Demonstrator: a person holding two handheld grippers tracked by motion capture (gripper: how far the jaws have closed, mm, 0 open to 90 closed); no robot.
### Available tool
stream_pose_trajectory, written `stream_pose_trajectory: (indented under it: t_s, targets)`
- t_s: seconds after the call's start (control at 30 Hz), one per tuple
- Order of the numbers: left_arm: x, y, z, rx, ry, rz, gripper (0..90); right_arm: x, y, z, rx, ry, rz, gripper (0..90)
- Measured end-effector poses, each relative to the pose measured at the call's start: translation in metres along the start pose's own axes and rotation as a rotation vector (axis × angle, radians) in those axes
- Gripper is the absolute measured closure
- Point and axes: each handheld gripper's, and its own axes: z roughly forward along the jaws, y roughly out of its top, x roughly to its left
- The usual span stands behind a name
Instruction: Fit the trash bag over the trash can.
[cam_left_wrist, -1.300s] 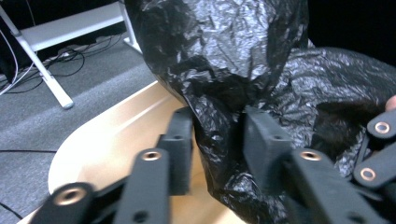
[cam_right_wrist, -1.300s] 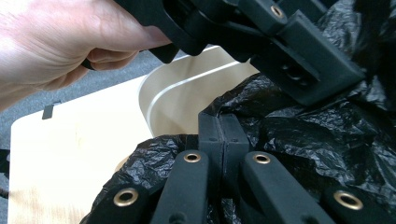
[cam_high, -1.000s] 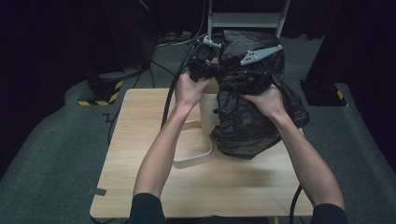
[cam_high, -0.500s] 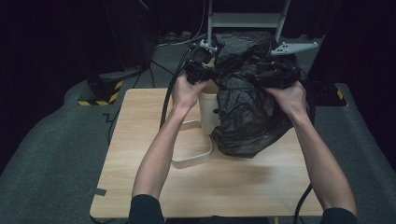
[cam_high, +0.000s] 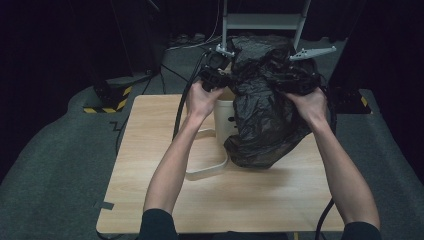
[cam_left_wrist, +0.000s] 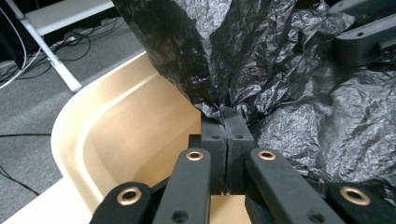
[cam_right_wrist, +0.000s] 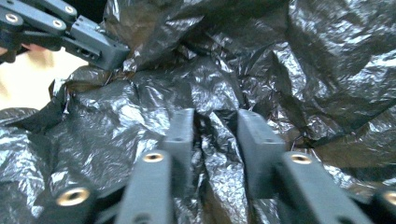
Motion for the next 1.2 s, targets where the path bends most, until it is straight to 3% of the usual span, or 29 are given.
stream_pose_trajectory:
  t_s: [0.2, 0.4, 0.57, 0.7, 0.83, 1.1, 1.2]
  targets:
    - [0.000, -0.001, -0.002, -0.012, -0.007, -0.007, 81.5, 0.008, 0.003, -0.003, -0.011, -0.012, -0.048, 89.0]
    - [0.003, -0.003, -0.018, -0.068, 0.018, -0.021, 57.4, 0.017, 0.011, -0.011, -0.032, 0.007, -0.089, 89.6]
    - [0.006, -0.003, -0.033, -0.115, 0.034, -0.036, 46.9, 0.026, 0.019, -0.007, -0.024, 0.050, -0.107, 89.7]
    - [0.005, -0.003, -0.041, -0.140, 0.044, -0.034, 43.6, 0.031, 0.021, 0.004, 0.005, 0.085, -0.115, 89.7]
    - [0.002, -0.002, -0.039, -0.140, 0.049, -0.029, 43.1, 0.035, 0.021, 0.018, 0.058, 0.118, -0.116, 89.6]
    - [0.002, -0.001, -0.015, -0.067, 0.038, -0.040, 45.9, 0.041, 0.019, 0.027, 0.131, 0.162, -0.160, 88.8]
    - [0.004, -0.002, -0.010, -0.051, 0.036, -0.046, 47.3, 0.041, 0.018, 0.023, 0.123, 0.187, -0.158, 81.7]
